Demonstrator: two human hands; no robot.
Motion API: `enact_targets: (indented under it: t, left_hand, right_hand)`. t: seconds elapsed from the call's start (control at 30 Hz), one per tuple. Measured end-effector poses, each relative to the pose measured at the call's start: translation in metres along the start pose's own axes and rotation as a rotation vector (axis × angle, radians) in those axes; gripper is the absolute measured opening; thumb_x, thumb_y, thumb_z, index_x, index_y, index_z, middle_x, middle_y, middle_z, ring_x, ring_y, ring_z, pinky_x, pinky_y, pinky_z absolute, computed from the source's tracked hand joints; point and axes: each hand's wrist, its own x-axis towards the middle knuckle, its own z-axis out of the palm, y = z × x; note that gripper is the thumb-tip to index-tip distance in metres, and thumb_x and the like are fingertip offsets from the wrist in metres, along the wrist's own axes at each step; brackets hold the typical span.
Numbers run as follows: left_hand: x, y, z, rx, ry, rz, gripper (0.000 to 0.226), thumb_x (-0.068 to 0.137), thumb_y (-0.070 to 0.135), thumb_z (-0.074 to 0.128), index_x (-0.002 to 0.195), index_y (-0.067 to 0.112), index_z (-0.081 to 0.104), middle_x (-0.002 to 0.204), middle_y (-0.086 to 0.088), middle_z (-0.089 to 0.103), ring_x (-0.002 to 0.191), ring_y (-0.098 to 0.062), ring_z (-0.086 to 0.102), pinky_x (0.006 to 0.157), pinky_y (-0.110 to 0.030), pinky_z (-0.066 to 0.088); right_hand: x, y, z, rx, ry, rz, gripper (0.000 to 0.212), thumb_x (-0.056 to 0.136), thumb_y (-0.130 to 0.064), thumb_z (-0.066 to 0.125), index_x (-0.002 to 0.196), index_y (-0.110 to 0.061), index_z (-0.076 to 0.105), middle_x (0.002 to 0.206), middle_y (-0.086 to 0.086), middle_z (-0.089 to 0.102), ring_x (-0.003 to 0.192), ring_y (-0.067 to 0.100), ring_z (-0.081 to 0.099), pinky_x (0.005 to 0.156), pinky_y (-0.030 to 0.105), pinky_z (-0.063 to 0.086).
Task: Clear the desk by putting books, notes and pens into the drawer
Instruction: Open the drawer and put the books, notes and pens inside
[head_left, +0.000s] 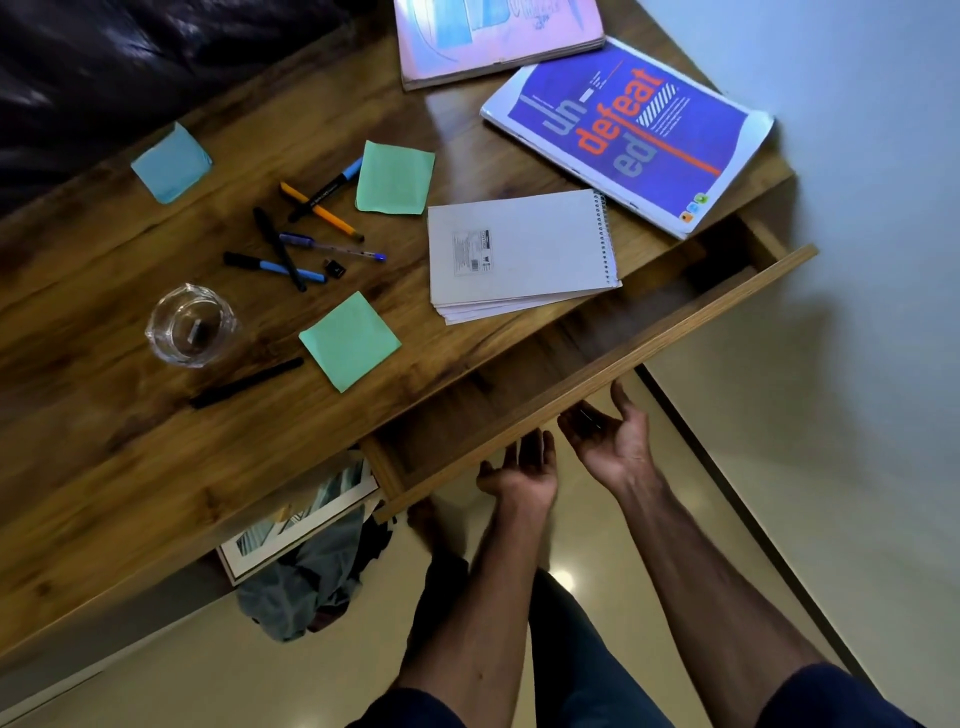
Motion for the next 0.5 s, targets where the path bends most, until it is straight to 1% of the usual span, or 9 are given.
enact_targets:
  t: [0.07, 0.17, 0.23, 0.3, 0.33, 0.37, 0.4, 0.43, 0.5]
  left_hand:
    - [0.0, 0.0, -0.004, 0.053, -0.027, -0.001, 0.06, 0.099, 0.059, 0.039, 0.123, 0.008, 0.061, 0.124, -0.022, 0.065, 0.114, -0.038, 0.062, 0.1, -0.052, 0.05]
    - [-0.002, -0.001, -0.012, 0.217, -0.066, 0.007, 0.059, 0.101, 0.057, 0.038, 0.125, 0.007, 0.059, 0.126, -0.023, 0.063, 0.122, -0.038, 0.059, 0.107, -0.056, 0.045]
    - [-0.012, -0.008, -0.018, 0.447, -0.075, 0.026, 0.061, 0.104, 0.054, 0.033, 0.126, 0.004, 0.059, 0.126, -0.024, 0.063, 0.118, -0.037, 0.062, 0.102, -0.054, 0.048]
    - [-0.03, -0.019, -0.025, 0.819, -0.104, 0.094, 0.061, 0.106, 0.052, 0.028, 0.127, 0.004, 0.059, 0.125, -0.021, 0.064, 0.114, -0.033, 0.064, 0.093, -0.046, 0.052]
    - [-0.04, -0.023, -0.029, 1.063, -0.142, 0.186, 0.059, 0.106, 0.051, 0.027, 0.127, 0.007, 0.06, 0.123, -0.017, 0.066, 0.112, -0.03, 0.065, 0.09, -0.042, 0.053]
    - [-0.051, -0.025, -0.033, 1.323, -0.212, 0.338, 0.054, 0.106, 0.051, 0.03, 0.125, 0.011, 0.061, 0.12, -0.011, 0.067, 0.109, -0.026, 0.066, 0.088, -0.038, 0.054]
    - [-0.059, -0.025, -0.037, 1.574, -0.31, 0.557, 0.047, 0.105, 0.051, 0.034, 0.122, 0.017, 0.062, 0.116, -0.004, 0.067, 0.104, -0.02, 0.066, 0.086, -0.033, 0.054]
    - [-0.066, -0.022, -0.04, 1.782, -0.426, 0.825, 0.038, 0.103, 0.049, 0.039, 0.119, 0.022, 0.061, 0.112, 0.003, 0.066, 0.101, -0.014, 0.064, 0.084, -0.029, 0.054]
    - [-0.078, -0.009, -0.033, 1.974, -0.599, 1.278, 0.027, 0.101, 0.04, 0.046, 0.121, 0.025, 0.056, 0.114, 0.008, 0.059, 0.099, -0.004, 0.058, 0.082, -0.021, 0.053]
  right_hand:
    - [-0.004, -0.001, 0.0, -0.02, 0.034, -0.022, 0.075, 0.086, -0.047, 0.072, 0.135, 0.007, 0.052, 0.135, 0.02, 0.061, 0.124, 0.032, 0.06, 0.106, 0.037, 0.049]
    - [-0.012, -0.001, 0.006, -0.095, 0.073, -0.059, 0.067, 0.089, -0.047, 0.068, 0.131, 0.003, 0.056, 0.132, 0.019, 0.063, 0.12, 0.03, 0.06, 0.109, 0.037, 0.045]
    - [-0.023, 0.001, 0.013, -0.201, 0.141, -0.136, 0.05, 0.092, -0.042, 0.066, 0.124, -0.004, 0.061, 0.121, 0.015, 0.064, 0.113, 0.027, 0.06, 0.107, 0.04, 0.046]
    - [-0.036, 0.004, 0.019, -0.336, 0.264, -0.305, 0.027, 0.094, -0.033, 0.066, 0.11, -0.011, 0.066, 0.113, 0.012, 0.069, 0.108, 0.026, 0.065, 0.095, 0.039, 0.055]
    - [-0.046, 0.006, 0.023, -0.391, 0.305, -0.405, 0.02, 0.093, -0.03, 0.067, 0.103, -0.012, 0.068, 0.106, 0.01, 0.071, 0.103, 0.025, 0.067, 0.085, 0.036, 0.057]
    - [-0.056, 0.006, 0.028, -0.45, 0.311, -0.509, 0.017, 0.092, -0.029, 0.069, 0.099, -0.012, 0.069, 0.099, 0.008, 0.072, 0.096, 0.023, 0.068, 0.077, 0.031, 0.058]
    - [-0.067, 0.007, 0.035, -0.539, 0.286, -0.625, 0.018, 0.092, -0.029, 0.07, 0.097, -0.012, 0.07, 0.095, 0.006, 0.072, 0.091, 0.021, 0.069, 0.072, 0.027, 0.057]
    - [-0.074, 0.006, 0.042, -0.67, 0.247, -0.756, 0.018, 0.091, -0.03, 0.071, 0.096, -0.012, 0.071, 0.094, 0.005, 0.073, 0.088, 0.018, 0.069, 0.07, 0.026, 0.057]
    - [-0.086, -0.001, 0.059, -0.99, 0.142, -1.046, 0.015, 0.091, -0.029, 0.071, 0.095, -0.015, 0.073, 0.095, 0.0, 0.073, 0.089, 0.013, 0.068, 0.075, 0.025, 0.056]
